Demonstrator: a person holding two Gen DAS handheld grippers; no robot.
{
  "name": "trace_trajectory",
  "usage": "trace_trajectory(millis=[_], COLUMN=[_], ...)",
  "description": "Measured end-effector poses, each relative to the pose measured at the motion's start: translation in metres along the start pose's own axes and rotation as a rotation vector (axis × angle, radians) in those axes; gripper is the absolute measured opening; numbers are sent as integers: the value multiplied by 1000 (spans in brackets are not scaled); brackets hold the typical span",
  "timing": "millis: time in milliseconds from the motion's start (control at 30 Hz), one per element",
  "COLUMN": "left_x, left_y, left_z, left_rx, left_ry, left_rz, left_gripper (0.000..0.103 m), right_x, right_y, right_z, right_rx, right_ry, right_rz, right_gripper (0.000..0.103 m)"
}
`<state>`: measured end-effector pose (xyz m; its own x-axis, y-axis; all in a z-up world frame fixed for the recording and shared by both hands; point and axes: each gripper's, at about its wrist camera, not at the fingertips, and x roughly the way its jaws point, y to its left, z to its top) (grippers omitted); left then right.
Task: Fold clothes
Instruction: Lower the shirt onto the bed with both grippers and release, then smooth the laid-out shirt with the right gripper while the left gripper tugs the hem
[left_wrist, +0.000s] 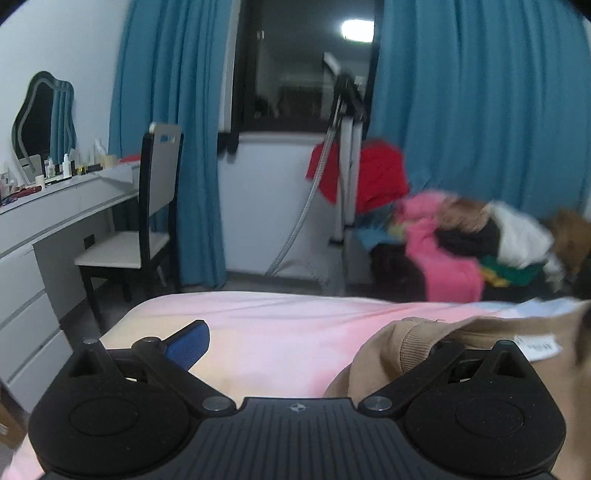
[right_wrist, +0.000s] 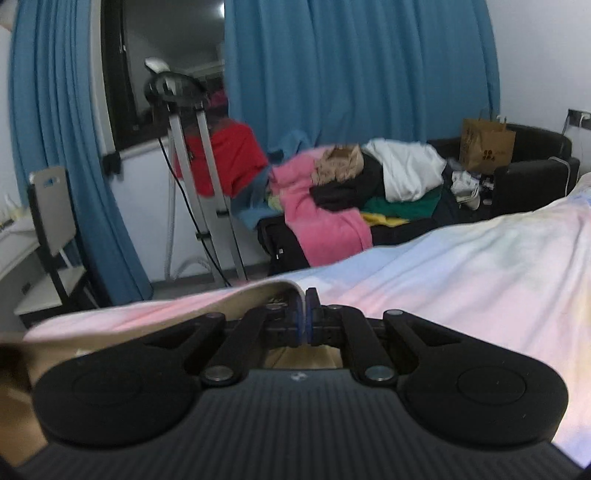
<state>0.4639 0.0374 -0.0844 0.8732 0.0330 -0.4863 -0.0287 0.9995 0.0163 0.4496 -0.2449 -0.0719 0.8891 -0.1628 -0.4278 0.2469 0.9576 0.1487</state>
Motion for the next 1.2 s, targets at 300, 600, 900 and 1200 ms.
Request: trace_trajectory(millis=[300, 600, 900, 1200], left_x=[111, 95, 8, -184], left_y=[-25, -89, -133, -46], left_z=[-3, 2, -12, -59], left_rx=[207, 518, 534, 223], left_ry=[360, 366, 157, -31], left_rz=[10, 97, 2, -230], left_gripper=[103, 103, 103, 103], right_x=[74, 63, -18, -166], right_y=[11, 15, -18, -70], right_z=[-44, -44, -38, -76], right_rx=[-97, -180, -97, -23], right_ry=[180, 194, 83, 54], right_rz=[-23, 55, 78, 175], right_gripper=[7, 73, 78, 78])
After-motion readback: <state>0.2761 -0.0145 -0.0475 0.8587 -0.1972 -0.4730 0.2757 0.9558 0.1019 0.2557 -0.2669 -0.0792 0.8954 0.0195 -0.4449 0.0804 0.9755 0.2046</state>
